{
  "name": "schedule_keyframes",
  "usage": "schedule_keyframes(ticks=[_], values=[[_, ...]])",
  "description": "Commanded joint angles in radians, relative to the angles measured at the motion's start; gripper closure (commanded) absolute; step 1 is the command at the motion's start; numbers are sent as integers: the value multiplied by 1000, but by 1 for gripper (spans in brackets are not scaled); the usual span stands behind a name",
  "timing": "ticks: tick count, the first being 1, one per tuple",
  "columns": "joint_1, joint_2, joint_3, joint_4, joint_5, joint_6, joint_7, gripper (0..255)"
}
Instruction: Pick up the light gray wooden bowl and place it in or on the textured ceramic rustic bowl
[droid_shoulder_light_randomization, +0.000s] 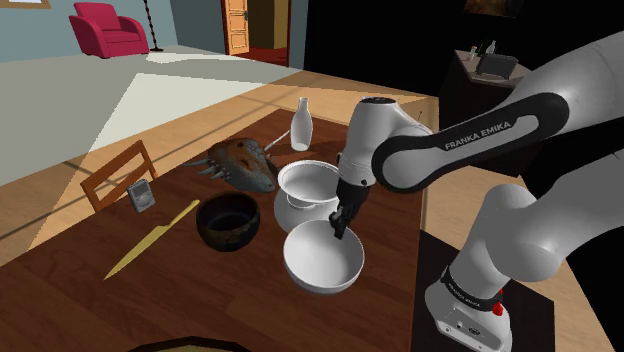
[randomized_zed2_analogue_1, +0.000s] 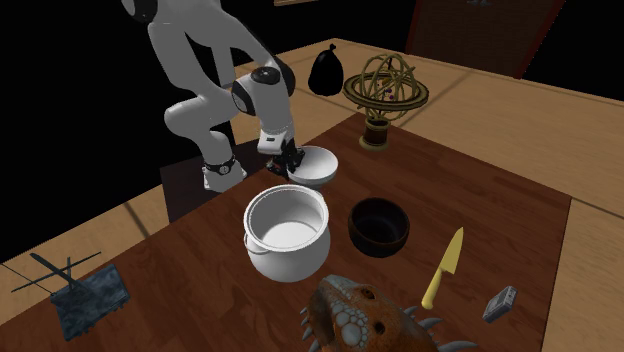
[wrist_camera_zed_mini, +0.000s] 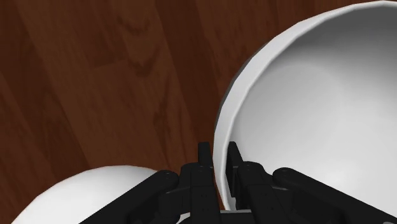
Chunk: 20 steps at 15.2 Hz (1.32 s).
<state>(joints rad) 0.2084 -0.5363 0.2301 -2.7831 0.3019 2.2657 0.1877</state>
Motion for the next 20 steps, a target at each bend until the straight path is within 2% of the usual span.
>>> schedule_keyframes(ticks=[1,20], values=[[-1,-24,-3,14,-5,-38,6,255],[-16,-137,-38,201,-51,-336,43,255]])
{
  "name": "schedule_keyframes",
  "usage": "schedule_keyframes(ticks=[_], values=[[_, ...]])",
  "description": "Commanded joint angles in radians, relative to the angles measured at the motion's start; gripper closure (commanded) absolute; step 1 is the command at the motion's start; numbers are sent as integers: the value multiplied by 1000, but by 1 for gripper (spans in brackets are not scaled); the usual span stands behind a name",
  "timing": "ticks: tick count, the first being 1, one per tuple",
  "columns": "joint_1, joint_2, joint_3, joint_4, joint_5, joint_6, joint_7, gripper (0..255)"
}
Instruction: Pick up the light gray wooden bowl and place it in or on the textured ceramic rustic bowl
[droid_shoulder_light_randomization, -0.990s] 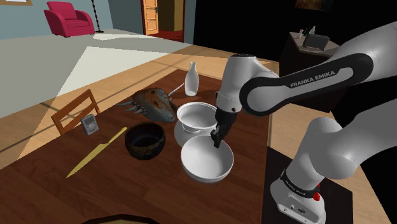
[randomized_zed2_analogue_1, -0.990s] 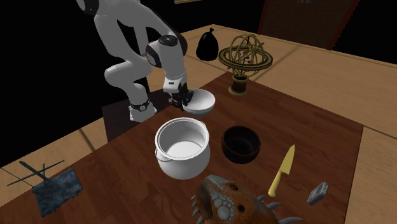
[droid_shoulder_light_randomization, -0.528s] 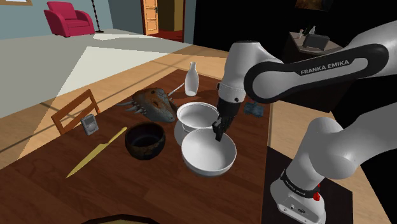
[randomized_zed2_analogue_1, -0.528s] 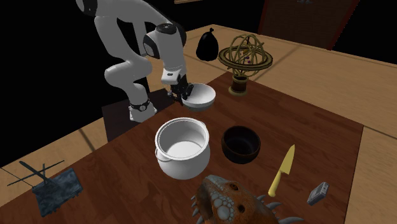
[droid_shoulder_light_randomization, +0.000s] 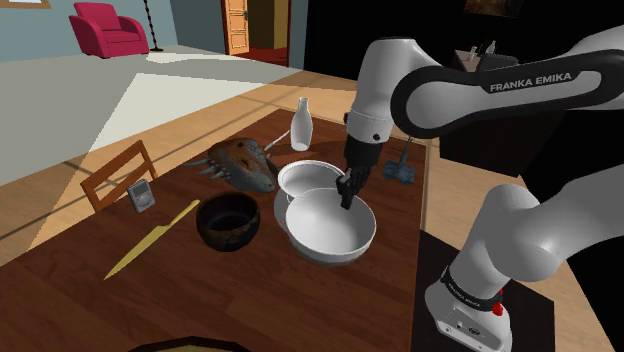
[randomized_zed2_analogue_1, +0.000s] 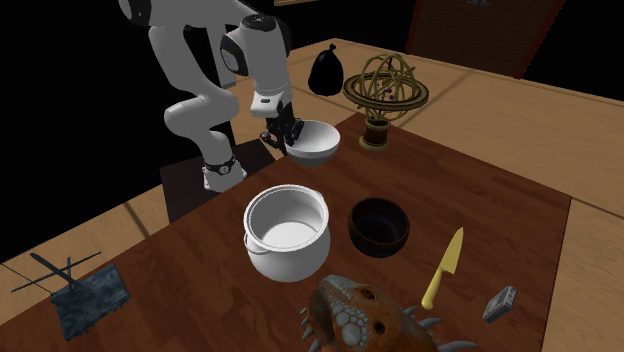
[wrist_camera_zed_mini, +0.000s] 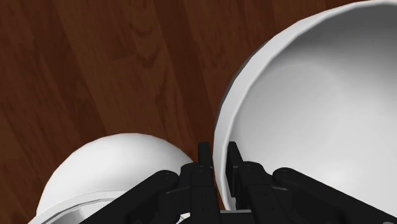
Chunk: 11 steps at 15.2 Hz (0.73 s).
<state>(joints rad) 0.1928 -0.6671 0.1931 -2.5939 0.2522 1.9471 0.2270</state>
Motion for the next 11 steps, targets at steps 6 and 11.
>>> schedule_keyframes(ticks=[6,11], values=[[-21,121,-1,140,-23,-18,3,255],[-47,329,5,327,-58,2,8,255]])
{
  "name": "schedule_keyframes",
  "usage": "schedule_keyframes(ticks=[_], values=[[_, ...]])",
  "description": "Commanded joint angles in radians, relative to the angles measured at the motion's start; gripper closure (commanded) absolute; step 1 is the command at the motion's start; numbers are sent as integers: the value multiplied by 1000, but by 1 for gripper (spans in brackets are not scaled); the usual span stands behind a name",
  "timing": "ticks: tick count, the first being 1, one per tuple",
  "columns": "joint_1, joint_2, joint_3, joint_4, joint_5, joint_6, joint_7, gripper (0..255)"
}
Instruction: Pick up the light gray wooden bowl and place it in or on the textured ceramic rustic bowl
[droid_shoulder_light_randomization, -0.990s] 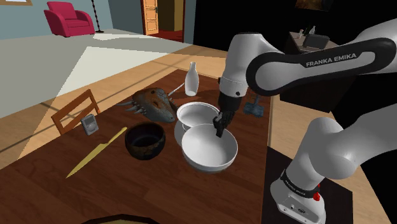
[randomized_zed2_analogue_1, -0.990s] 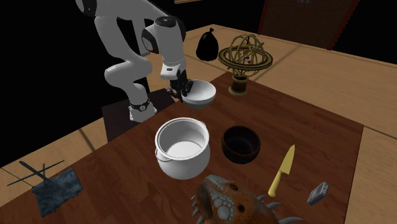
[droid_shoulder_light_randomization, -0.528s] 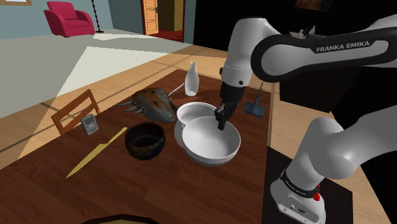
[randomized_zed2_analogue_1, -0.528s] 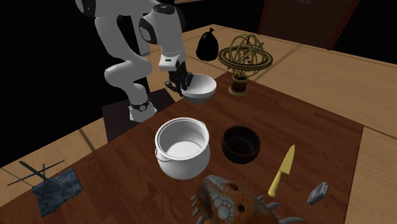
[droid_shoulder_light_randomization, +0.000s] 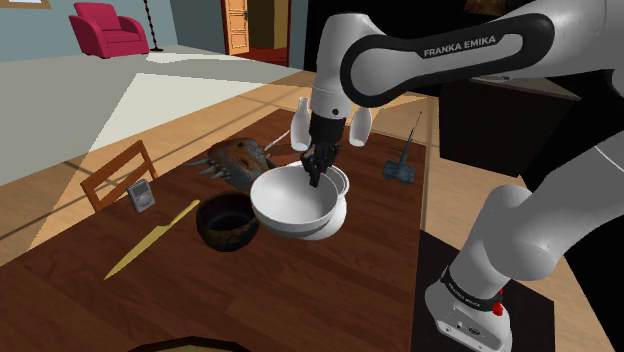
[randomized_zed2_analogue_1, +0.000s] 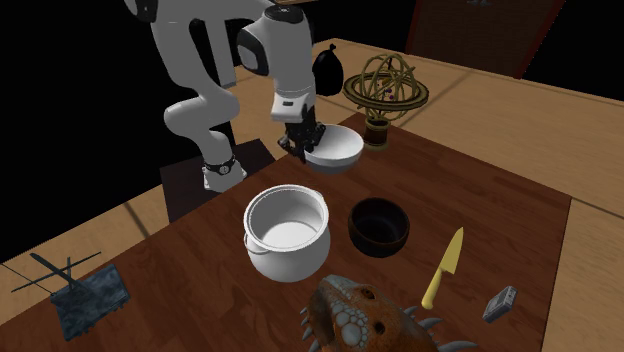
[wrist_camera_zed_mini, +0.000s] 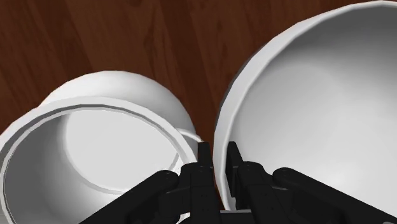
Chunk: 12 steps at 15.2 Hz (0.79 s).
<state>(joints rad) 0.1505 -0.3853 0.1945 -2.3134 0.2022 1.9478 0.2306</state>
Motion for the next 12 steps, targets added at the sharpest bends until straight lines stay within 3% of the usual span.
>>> schedule_keyframes(ticks=[1,12], values=[[-8,88,5,87,-15,2,7,255],[-20,534,11,619,-113,-88,51,255]])
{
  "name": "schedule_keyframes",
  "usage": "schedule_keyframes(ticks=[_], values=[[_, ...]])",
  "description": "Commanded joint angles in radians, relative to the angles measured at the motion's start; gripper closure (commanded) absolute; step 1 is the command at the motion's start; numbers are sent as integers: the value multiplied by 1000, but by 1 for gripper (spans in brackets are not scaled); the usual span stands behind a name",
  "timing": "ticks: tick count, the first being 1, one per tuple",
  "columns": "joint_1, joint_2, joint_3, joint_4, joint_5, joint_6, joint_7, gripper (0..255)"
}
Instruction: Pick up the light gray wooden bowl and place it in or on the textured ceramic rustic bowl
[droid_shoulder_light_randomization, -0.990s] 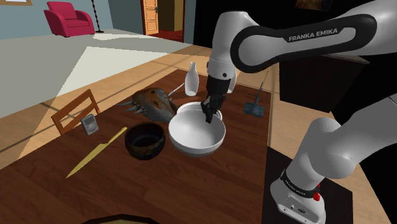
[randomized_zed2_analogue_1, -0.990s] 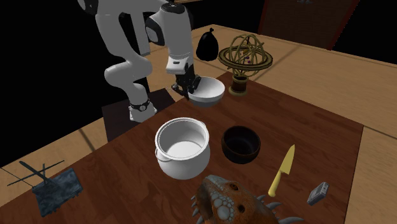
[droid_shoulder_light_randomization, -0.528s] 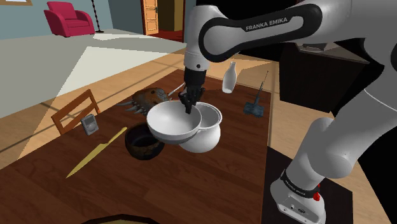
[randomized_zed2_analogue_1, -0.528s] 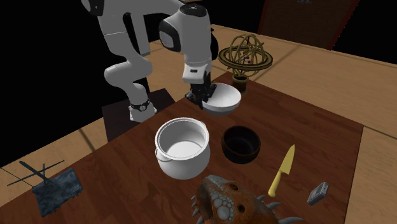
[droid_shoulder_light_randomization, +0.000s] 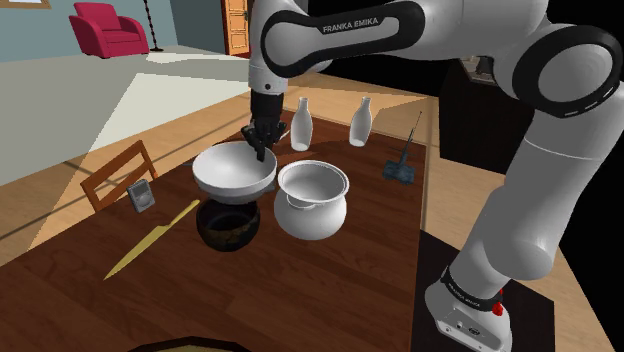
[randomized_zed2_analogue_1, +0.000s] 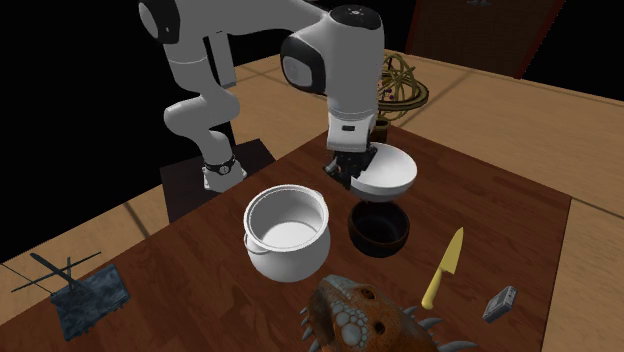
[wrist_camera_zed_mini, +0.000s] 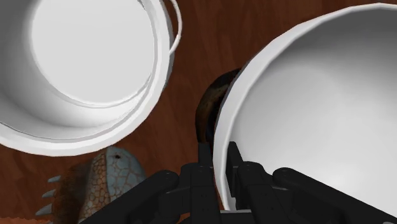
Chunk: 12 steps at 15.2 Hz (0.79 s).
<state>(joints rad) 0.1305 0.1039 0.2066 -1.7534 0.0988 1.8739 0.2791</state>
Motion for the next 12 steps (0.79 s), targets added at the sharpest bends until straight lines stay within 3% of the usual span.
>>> schedule_keyframes(ticks=[1,2,12], values=[[3,88,-2,119,-19,-32,7,255],[8,165,-2,229,-35,-65,14,255],[8,178,-5,112,-35,64,3,255]])
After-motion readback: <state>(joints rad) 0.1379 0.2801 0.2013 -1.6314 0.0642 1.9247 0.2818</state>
